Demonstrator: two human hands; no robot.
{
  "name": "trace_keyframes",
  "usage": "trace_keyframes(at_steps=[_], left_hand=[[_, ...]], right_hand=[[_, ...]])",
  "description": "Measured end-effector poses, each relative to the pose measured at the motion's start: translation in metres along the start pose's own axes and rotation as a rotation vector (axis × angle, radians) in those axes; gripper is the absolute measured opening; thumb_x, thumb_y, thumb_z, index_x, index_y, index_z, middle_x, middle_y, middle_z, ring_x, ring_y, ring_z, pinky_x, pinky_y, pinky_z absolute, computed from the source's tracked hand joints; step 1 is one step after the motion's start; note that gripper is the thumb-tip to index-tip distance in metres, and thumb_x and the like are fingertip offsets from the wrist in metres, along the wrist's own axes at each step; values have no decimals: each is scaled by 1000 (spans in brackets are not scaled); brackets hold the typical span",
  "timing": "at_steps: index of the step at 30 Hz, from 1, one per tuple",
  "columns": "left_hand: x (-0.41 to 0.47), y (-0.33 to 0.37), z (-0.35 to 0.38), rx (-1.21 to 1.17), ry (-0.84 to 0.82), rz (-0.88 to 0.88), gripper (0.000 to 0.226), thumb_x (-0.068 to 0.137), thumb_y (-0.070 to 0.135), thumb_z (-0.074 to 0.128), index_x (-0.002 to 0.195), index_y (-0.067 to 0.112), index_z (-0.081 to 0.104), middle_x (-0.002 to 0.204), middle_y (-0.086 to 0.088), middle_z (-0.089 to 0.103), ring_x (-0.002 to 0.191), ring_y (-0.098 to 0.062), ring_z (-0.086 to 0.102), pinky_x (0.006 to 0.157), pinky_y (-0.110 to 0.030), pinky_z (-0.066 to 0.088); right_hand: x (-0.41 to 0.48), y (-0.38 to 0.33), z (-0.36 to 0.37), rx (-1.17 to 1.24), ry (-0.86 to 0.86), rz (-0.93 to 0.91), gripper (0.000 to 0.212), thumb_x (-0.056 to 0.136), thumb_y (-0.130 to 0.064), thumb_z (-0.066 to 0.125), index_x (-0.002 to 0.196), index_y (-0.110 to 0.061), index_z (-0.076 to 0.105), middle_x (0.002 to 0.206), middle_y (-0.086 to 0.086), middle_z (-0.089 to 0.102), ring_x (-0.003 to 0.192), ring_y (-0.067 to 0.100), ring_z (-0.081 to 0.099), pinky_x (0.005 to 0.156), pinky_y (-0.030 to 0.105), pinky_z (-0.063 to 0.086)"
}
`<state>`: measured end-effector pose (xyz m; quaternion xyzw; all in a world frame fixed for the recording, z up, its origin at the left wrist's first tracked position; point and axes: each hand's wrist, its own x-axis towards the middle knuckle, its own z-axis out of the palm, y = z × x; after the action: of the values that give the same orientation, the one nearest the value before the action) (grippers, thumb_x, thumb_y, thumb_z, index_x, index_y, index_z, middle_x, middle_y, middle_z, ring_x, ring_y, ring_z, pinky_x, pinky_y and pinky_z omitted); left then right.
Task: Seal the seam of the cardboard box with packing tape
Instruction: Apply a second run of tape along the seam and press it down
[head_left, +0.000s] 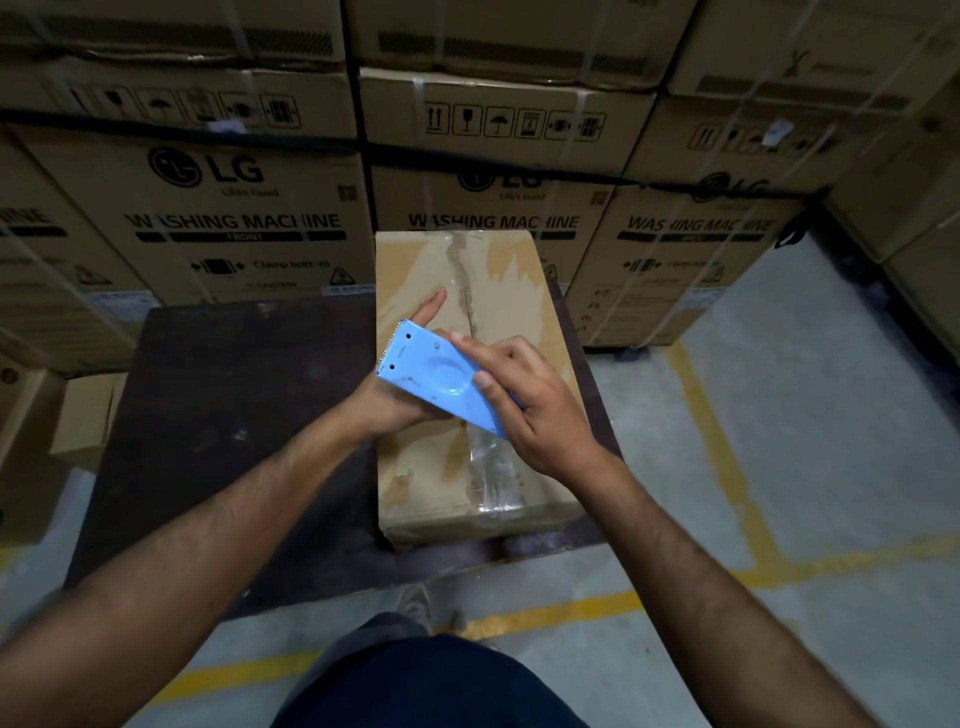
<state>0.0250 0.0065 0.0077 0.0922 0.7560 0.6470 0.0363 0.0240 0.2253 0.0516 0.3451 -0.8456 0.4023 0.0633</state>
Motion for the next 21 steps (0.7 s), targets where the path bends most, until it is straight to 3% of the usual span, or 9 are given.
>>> trace_keyframes(at_steps=[1, 4, 7, 10, 12, 14, 15, 18, 21], left_hand=[[-1, -5, 2, -19, 16, 1, 133, 69, 2, 93, 170, 18, 8, 125, -31, 66, 111, -25, 68, 101, -45, 57], [-6, -20, 7, -49, 116, -45, 127, 67, 7, 95, 167, 24, 18, 129, 10, 72, 117, -11, 68, 104, -34, 56], [-8, -24, 17, -13, 253, -61, 118, 63, 34, 102, 154, 62, 33, 164, -12, 46, 149, -34, 50, 121, -60, 43], [-9, -8, 30, 79, 315, -52, 92, 63, 37, 94, 128, 82, 46, 176, -6, 26, 163, -33, 24, 128, -55, 33], [-11, 1, 39, 142, 366, -84, 61, 66, 53, 82, 124, 56, 64, 178, 2, 21, 166, -22, 13, 131, -50, 28], [-9, -6, 46, 257, 453, -133, 58, 70, 57, 74, 113, 19, 69, 179, 2, 19, 167, -20, 8, 131, -53, 25], [-7, -13, 50, 311, 506, -170, 59, 73, 53, 74, 112, 10, 66, 179, 0, 18, 167, -21, 7, 131, -54, 23], [-1, -19, 65, 345, 639, -242, 47, 79, 37, 74, 111, 6, 59, 178, -7, 18, 167, -26, 4, 133, -59, 11], [2, -18, 79, 303, 703, -275, 49, 76, 37, 80, 110, 10, 56, 178, -8, 18, 167, -24, 3, 134, -55, 6]], right_hand=[[2, 5, 1, -57, 4, -21, 45, 113, -32, 44, 156, -24, 54, 116, 6, 60, 114, 21, 61, 99, 50, 51], [7, 20, 2, -299, 26, -48, 47, 114, -43, 36, 156, -31, 54, 145, 9, 59, 149, 33, 47, 117, 64, 37], [11, 25, 5, -495, 52, -85, 46, 113, -46, 36, 156, -37, 53, 164, 10, 49, 161, 40, 29, 124, 72, 18], [15, 18, 10, -465, 88, -89, 54, 110, -57, 37, 156, -35, 53, 169, 9, 43, 163, 37, 23, 124, 74, 12], [18, 14, 12, -430, 98, -79, 70, 102, -71, 39, 158, -31, 51, 168, 7, 44, 163, 35, 24, 125, 73, 11], [22, 14, 16, -413, 134, -58, 85, 93, -82, 45, 157, -27, 52, 162, 5, 52, 160, 30, 34, 126, 68, 17], [25, 16, 19, -407, 161, -39, 89, 90, -84, 49, 156, -25, 54, 156, 3, 58, 155, 28, 42, 125, 66, 23], [37, 23, 30, -386, 242, 24, 80, 88, -75, 67, 148, -23, 63, 136, 0, 73, 136, 22, 63, 117, 64, 38], [48, 33, 35, -357, 267, 62, 60, 91, -58, 74, 138, -21, 70, 121, -3, 79, 118, 17, 72, 120, 64, 36]])
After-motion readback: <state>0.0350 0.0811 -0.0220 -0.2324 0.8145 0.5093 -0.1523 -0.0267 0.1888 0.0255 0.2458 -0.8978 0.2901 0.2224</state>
